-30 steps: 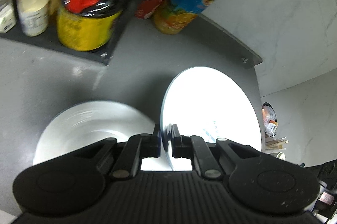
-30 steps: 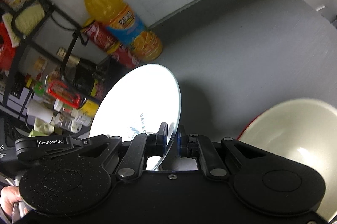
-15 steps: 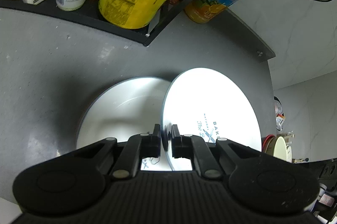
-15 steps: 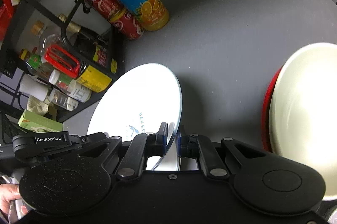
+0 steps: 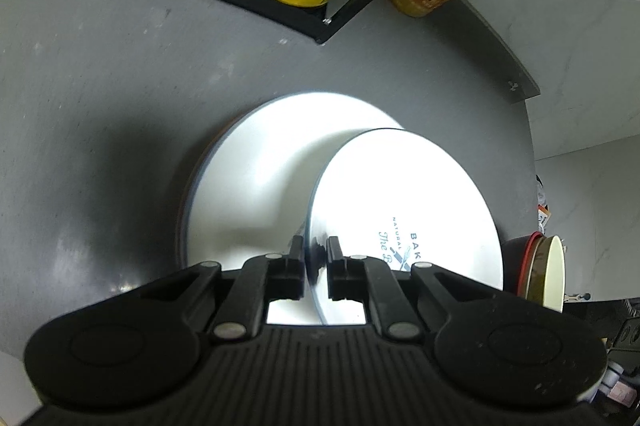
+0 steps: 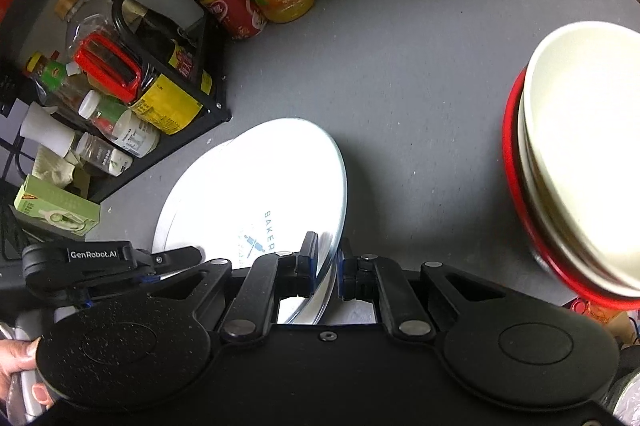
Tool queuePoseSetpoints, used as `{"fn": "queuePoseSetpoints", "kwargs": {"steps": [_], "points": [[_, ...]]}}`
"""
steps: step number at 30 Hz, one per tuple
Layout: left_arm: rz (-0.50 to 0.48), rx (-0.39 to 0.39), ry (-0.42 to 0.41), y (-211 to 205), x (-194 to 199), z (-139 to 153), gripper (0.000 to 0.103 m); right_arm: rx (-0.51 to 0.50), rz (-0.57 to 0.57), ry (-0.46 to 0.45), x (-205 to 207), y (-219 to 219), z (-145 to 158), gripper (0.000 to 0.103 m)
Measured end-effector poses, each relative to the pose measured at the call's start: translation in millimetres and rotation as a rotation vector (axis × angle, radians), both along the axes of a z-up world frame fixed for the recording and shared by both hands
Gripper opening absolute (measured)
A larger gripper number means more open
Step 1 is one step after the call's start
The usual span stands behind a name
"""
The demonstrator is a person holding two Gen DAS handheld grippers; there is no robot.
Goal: Organize plates and bowls
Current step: 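Lower the 'BAKERY' plate onto the plate stack and open both grippers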
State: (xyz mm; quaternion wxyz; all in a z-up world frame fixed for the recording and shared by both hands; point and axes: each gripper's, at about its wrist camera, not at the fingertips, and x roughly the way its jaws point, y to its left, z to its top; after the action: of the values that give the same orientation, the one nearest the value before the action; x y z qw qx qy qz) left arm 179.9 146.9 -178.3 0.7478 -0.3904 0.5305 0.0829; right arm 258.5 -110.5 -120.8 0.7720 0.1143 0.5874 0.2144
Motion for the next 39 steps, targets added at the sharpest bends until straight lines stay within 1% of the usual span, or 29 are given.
{"fn": "queuePoseSetpoints", "kwargs": {"steps": [7,10,13,14,17,18,21,23,25,26,28,30,32,36,39], "points": [[0.023,0.021,0.040,5,0,-9,0.011,-0.022,0.019,0.009,-5,10,-7,0.009],[0.004,0.054,0.056,3,3,-10,0.011,-0.030,0.021,0.007,-6,13,-9,0.009],[0.003,0.062,0.074,2,5,-10,0.012,-0.025,0.014,0.009,-4,12,-8,0.009],[0.001,0.069,0.080,2,6,-9,0.012,-0.025,0.013,0.009,-4,12,-8,0.009],[-0.012,0.142,0.063,0,8,6,0.012,-0.042,0.013,0.007,-4,12,-8,0.008],[-0.017,0.149,0.062,0,9,11,0.012,-0.049,0.009,0.010,-3,12,-9,0.008],[-0.013,0.164,0.047,5,7,23,0.020,-0.033,-0.005,0.020,-3,8,-12,0.006],[-0.003,0.182,0.037,9,4,30,0.028,-0.031,-0.003,0.013,-4,9,-11,0.006],[0.005,0.209,0.030,11,2,36,0.039,-0.036,0.000,0.005,-4,11,-11,0.006],[0.010,0.224,0.025,12,1,39,0.042,-0.036,-0.002,0.006,-3,11,-11,0.006],[0.021,0.247,0.023,15,-2,42,0.052,-0.044,-0.006,0.007,-3,11,-12,0.006],[0.026,0.255,0.026,17,-4,42,0.055,-0.046,-0.007,0.005,-3,10,-12,0.006],[0.032,0.249,0.035,21,-8,39,0.055,-0.048,-0.008,0.008,-3,10,-11,0.006],[0.035,0.226,0.063,21,-9,23,0.056,-0.044,-0.010,0.016,-4,11,-12,0.008],[0.055,0.233,0.081,22,-13,13,0.055,-0.047,-0.010,0.022,-4,10,-12,0.008]]}}
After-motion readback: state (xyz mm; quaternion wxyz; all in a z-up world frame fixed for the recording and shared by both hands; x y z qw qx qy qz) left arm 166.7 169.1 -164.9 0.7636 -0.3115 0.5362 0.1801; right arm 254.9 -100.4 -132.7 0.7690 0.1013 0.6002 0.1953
